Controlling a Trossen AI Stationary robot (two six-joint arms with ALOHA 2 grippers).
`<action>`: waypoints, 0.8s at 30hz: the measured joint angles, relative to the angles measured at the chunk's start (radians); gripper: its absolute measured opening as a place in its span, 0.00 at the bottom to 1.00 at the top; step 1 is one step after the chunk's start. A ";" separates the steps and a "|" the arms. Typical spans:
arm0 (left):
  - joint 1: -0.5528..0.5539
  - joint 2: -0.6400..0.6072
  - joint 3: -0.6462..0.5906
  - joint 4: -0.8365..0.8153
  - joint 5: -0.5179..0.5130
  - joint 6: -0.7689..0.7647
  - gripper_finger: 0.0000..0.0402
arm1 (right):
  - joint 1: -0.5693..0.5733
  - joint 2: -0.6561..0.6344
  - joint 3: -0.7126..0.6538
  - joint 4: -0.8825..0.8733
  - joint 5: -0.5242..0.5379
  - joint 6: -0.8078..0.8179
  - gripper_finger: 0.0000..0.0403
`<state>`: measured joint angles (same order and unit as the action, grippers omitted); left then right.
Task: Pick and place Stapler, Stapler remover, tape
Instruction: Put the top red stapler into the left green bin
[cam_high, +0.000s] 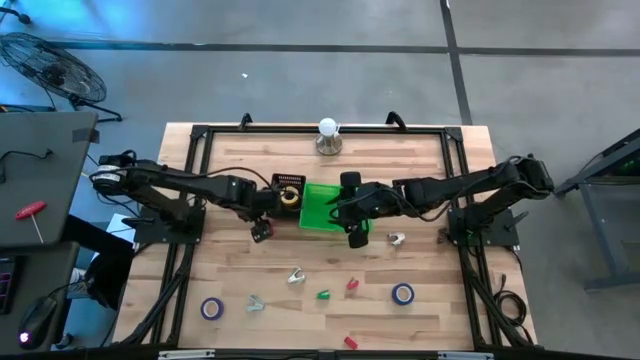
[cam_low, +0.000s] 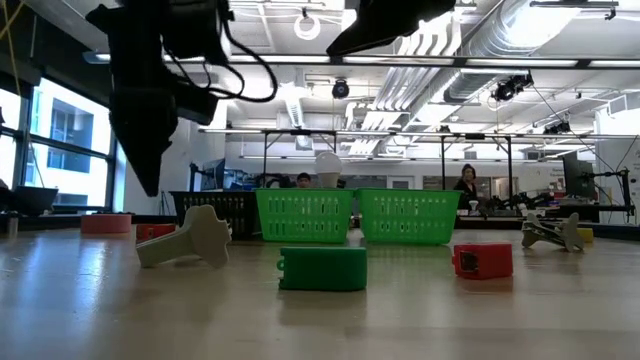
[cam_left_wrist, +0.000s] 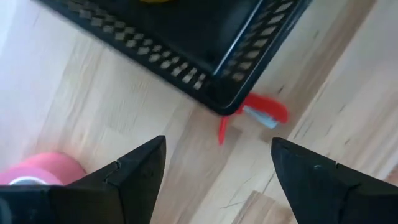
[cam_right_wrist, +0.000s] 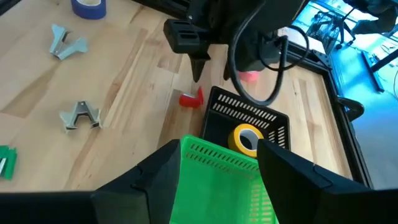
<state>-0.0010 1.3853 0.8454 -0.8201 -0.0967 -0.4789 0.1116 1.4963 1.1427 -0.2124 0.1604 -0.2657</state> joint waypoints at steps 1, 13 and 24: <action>0.000 0.000 -0.006 -0.001 0.000 -0.006 0.71 | 0.000 0.000 0.000 -0.002 0.000 0.000 0.51; 0.000 0.000 -0.070 0.058 0.008 -0.034 0.71 | 0.000 0.000 0.000 -0.001 0.000 -0.003 0.51; 0.000 0.001 -0.075 0.093 0.008 -0.026 0.71 | 0.000 0.000 0.000 -0.001 0.000 0.002 0.51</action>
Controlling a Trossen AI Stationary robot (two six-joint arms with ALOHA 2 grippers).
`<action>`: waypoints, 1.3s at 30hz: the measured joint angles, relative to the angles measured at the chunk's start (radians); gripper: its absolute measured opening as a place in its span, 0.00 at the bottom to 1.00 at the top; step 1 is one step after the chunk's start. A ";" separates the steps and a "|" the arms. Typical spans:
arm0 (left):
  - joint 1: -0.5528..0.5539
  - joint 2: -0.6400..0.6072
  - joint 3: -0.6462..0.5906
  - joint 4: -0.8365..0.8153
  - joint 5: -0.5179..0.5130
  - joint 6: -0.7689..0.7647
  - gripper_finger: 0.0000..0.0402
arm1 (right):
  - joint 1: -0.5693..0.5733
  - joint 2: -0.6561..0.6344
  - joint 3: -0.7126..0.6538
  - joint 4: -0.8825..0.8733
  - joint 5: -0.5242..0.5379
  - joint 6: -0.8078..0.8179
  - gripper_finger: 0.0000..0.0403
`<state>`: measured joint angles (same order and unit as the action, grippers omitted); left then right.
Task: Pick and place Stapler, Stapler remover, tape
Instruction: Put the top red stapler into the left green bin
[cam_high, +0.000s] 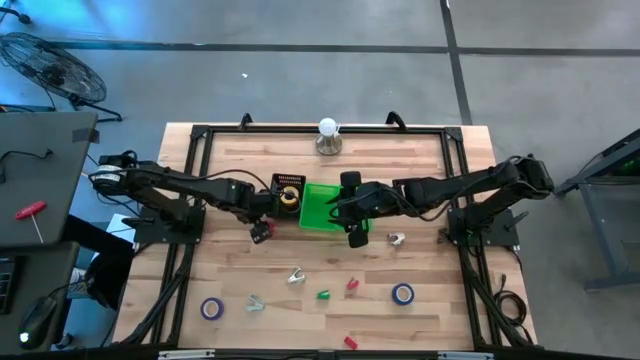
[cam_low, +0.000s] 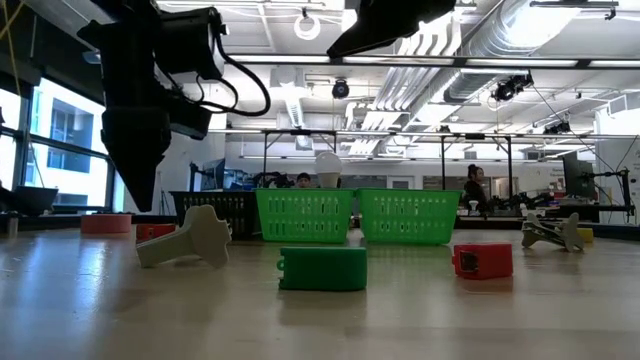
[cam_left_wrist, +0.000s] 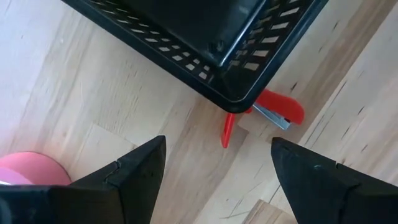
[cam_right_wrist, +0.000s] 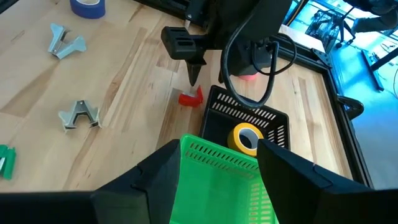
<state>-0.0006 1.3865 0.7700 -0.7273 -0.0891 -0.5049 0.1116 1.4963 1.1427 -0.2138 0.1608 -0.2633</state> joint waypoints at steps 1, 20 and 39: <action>0.000 0.008 0.000 0.001 0.000 0.000 0.71 | 0.000 0.000 0.000 0.000 0.000 0.001 0.51; 0.000 0.161 0.003 0.042 -0.022 0.067 0.71 | 0.000 0.000 0.000 -0.010 -0.019 0.020 0.51; 0.000 0.161 0.001 0.106 -0.048 0.089 0.65 | 0.000 0.000 0.000 -0.008 -0.018 0.027 0.51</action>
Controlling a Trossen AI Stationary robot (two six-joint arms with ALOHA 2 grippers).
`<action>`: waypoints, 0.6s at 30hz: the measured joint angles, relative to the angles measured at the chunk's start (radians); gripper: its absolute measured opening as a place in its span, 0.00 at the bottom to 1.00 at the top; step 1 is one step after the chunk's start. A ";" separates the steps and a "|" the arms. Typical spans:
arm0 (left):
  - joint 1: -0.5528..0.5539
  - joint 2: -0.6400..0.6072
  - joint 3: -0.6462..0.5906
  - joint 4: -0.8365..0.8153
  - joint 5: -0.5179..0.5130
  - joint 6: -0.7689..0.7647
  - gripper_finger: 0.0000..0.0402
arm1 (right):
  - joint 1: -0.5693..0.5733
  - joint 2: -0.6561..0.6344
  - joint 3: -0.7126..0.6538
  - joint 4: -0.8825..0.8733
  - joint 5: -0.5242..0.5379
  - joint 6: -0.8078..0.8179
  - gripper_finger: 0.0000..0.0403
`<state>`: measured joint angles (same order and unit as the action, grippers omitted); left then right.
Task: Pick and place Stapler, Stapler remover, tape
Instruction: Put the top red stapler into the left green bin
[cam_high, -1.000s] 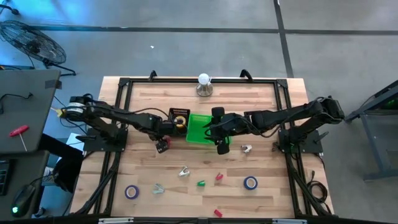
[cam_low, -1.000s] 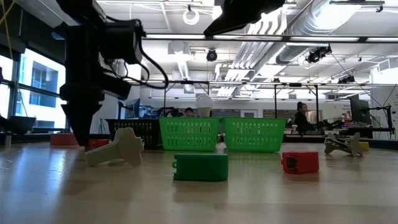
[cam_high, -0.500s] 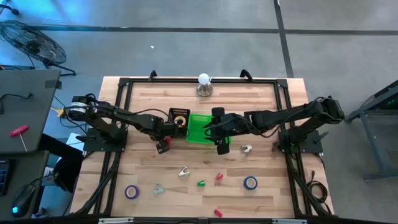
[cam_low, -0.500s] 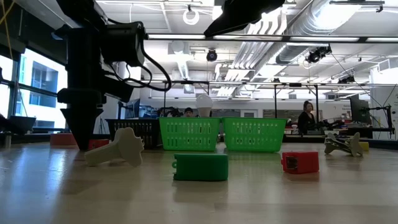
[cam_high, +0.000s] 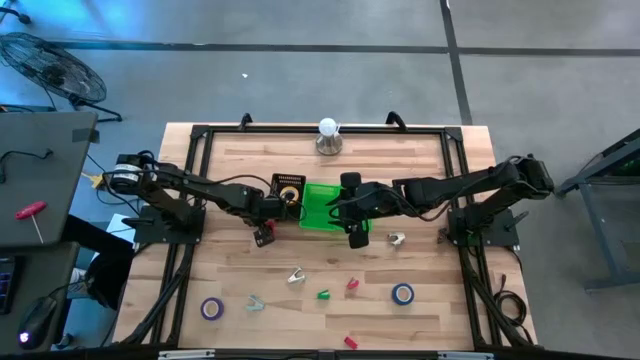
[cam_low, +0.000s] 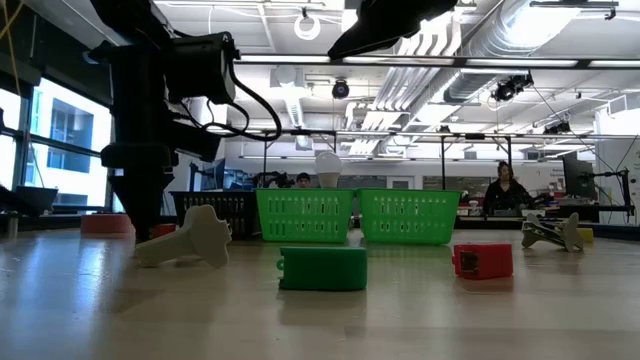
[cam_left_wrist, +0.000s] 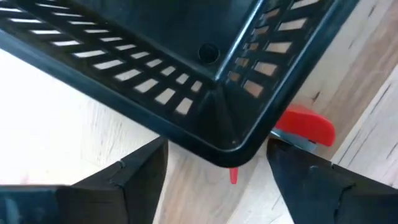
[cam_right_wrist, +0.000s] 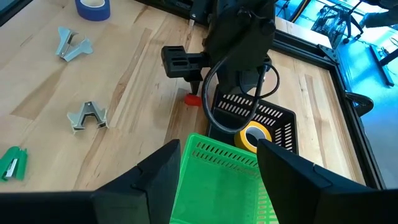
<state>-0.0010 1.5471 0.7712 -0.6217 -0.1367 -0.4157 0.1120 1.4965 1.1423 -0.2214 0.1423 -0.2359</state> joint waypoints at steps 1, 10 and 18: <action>0.000 0.000 0.000 0.002 0.001 0.000 0.62 | 0.000 0.000 0.000 0.000 0.000 0.000 0.51; 0.000 0.000 0.001 0.020 0.044 0.034 0.18 | 0.000 0.000 0.000 0.000 0.000 0.000 0.51; 0.001 0.000 0.001 0.023 0.056 0.027 0.02 | 0.000 0.000 0.000 0.000 -0.039 0.019 0.51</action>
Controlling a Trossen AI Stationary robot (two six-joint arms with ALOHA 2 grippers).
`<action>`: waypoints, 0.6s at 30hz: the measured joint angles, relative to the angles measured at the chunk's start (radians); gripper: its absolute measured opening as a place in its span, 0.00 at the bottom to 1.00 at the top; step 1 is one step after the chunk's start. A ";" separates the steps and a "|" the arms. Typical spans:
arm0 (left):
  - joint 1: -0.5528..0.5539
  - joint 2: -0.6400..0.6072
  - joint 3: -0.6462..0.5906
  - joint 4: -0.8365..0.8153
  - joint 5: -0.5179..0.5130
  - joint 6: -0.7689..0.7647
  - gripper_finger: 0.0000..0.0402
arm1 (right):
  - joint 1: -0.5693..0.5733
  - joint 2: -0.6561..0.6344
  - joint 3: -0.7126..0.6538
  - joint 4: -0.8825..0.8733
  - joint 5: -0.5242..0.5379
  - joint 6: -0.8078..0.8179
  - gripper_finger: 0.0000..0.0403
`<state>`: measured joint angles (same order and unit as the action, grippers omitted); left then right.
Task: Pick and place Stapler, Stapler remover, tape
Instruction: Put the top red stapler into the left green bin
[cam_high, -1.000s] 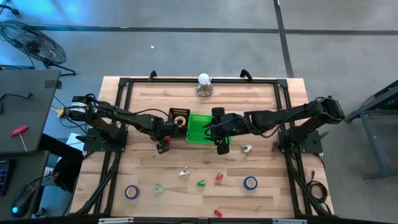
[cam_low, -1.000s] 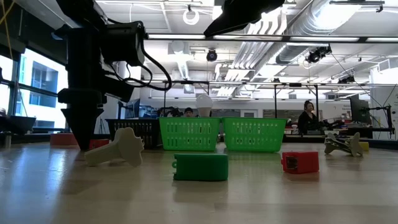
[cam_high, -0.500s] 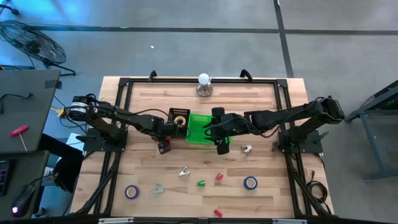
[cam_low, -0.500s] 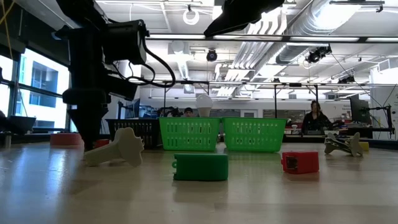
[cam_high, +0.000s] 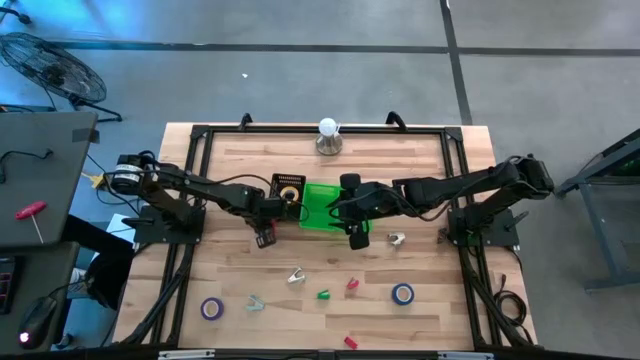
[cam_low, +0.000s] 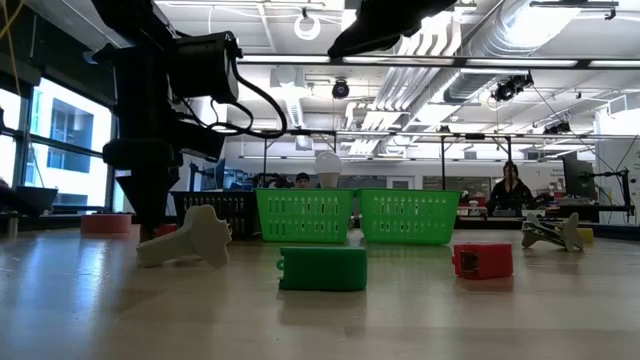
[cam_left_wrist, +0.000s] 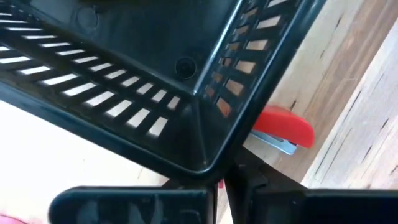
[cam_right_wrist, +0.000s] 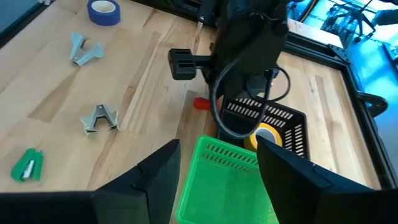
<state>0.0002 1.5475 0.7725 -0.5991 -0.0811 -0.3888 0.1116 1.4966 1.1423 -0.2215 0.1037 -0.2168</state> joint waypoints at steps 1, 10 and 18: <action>0.000 0.000 0.001 -0.002 0.001 -0.006 0.01 | 0.000 0.000 0.000 0.000 -0.005 0.000 0.51; -0.054 -0.015 0.003 -0.085 0.034 -0.090 0.01 | 0.000 0.000 0.000 -0.015 -0.007 0.000 0.51; -0.162 -0.030 0.133 -0.278 0.013 -0.171 0.00 | 0.000 0.000 0.000 -0.021 -0.006 0.007 0.51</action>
<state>-0.1614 1.5171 0.9058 -0.8767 -0.0678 -0.5594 0.1120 1.4966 1.1423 -0.2423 0.0973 -0.2096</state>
